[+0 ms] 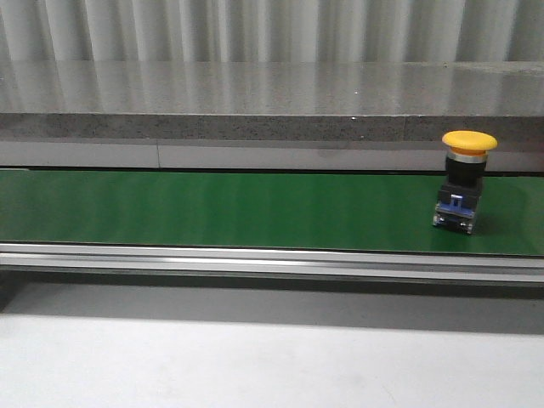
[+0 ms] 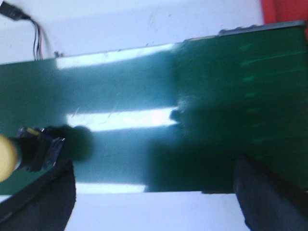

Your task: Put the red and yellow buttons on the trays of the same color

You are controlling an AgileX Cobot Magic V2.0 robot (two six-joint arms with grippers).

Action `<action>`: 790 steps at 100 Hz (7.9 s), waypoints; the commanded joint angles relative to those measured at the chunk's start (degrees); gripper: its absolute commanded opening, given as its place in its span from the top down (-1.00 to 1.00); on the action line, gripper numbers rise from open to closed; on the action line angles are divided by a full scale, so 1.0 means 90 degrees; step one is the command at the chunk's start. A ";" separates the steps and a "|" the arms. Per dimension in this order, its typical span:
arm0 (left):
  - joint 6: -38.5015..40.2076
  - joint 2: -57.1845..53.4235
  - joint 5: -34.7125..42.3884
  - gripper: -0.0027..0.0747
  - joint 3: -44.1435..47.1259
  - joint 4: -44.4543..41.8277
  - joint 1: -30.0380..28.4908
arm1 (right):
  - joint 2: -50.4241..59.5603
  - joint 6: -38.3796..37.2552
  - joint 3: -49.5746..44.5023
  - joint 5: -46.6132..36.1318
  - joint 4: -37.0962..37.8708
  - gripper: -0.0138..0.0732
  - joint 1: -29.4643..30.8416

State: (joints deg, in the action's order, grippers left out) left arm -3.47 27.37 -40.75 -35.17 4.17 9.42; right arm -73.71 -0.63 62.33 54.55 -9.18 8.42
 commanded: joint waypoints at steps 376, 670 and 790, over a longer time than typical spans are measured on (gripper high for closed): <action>-0.0007 0.0026 0.0469 0.98 -0.0175 0.0056 0.0062 | 0.1429 -0.1988 -0.2714 -0.3354 0.0705 -0.01 0.2954; 0.1793 0.3985 0.0784 -0.44 -0.1933 -0.1113 -0.1636 | 0.7895 0.0120 -0.3380 -0.1489 0.1362 0.83 -0.1484; 0.3873 0.8462 -0.2101 -0.29 -0.5201 0.0289 -0.2792 | 0.7895 0.0120 -0.3380 -0.1495 0.1362 0.83 -0.1484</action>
State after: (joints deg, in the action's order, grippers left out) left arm 30.39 105.02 -59.14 -79.90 5.83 -15.48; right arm -1.83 0.00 30.92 44.97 3.10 -4.89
